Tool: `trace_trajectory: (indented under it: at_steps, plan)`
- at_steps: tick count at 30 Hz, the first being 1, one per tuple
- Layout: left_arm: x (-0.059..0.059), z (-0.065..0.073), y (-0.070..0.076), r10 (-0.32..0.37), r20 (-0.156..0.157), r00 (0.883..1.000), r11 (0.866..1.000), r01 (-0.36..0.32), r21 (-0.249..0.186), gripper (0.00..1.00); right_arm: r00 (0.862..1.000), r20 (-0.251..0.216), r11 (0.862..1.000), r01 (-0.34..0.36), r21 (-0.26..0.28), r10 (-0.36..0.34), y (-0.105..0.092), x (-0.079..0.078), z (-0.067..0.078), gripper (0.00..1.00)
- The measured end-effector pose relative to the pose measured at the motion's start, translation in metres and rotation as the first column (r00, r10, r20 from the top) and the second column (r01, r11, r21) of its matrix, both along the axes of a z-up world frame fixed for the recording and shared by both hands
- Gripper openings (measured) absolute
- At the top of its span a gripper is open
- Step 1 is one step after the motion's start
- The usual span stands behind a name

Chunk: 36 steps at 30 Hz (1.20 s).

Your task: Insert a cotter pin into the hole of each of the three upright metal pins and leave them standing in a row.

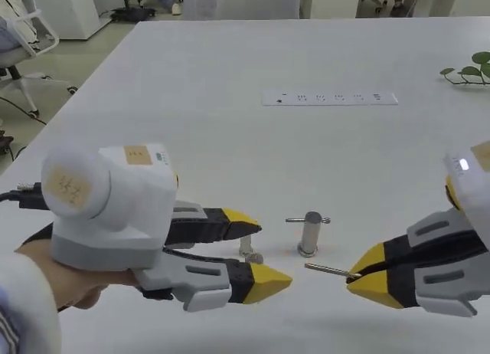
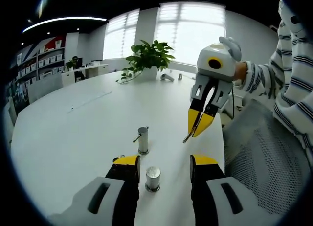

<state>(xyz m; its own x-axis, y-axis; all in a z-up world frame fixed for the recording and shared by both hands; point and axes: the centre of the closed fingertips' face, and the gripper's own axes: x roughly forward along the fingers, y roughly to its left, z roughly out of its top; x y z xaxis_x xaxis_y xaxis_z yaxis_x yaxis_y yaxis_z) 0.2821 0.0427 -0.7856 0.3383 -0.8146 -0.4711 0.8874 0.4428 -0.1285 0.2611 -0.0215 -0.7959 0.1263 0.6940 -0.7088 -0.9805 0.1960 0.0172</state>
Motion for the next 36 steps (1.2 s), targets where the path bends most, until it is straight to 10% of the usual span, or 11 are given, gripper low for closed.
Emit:
trace_trajectory:
  at_steps: [16,36]
  plan:
    - [0.004,-0.041,0.007,-0.044,-0.024,0.999,0.992,0.046,0.114,0.36,0.996,0.020,0.995,0.093,-0.049,-0.092,0.019,0.000,-0.013,0.03]
    - [0.002,-0.055,0.008,-0.023,-0.050,0.998,0.994,0.028,0.110,0.28,0.983,0.010,0.981,0.183,-0.065,-0.183,0.038,0.005,-0.026,0.03]
